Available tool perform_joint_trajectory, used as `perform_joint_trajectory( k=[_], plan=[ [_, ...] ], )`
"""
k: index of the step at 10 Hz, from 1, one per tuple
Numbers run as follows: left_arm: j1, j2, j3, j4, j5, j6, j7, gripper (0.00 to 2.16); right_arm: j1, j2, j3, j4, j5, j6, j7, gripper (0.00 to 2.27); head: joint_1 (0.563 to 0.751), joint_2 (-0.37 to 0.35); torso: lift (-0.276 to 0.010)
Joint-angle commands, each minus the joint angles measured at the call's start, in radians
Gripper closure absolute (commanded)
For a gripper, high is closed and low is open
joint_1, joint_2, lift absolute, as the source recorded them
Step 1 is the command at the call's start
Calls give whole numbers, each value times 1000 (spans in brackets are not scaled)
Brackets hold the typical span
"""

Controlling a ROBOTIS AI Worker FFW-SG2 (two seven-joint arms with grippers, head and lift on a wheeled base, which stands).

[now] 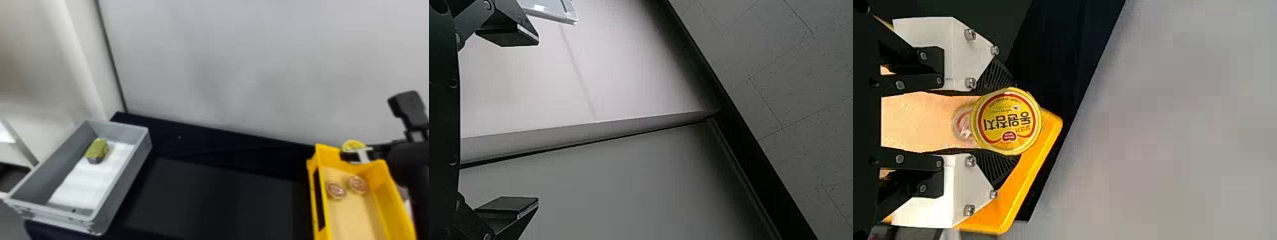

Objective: Pick up the round yellow can and place it in the yellow rectangular box

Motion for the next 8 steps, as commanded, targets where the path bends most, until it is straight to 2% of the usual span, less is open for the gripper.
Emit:
perform_joint_trajectory(
  k=[1,4,5,8],
  plan=[
    [0,-2,0,2,0,0,0,142,24,4,-95,54,-45,-48,-66,777,694,-78,0],
    [-2,-2,-4,4,-2,-1,0,142,38,22,-179,146,-158,-116,-190,777,694,-78,0],
    [-3,-2,-4,4,-2,-1,0,142,45,21,-194,187,-235,-134,-245,777,694,-78,0],
    [-3,-2,-5,5,-2,-3,0,142,64,22,-204,291,-363,-183,-348,777,694,-78,0]
  ],
)
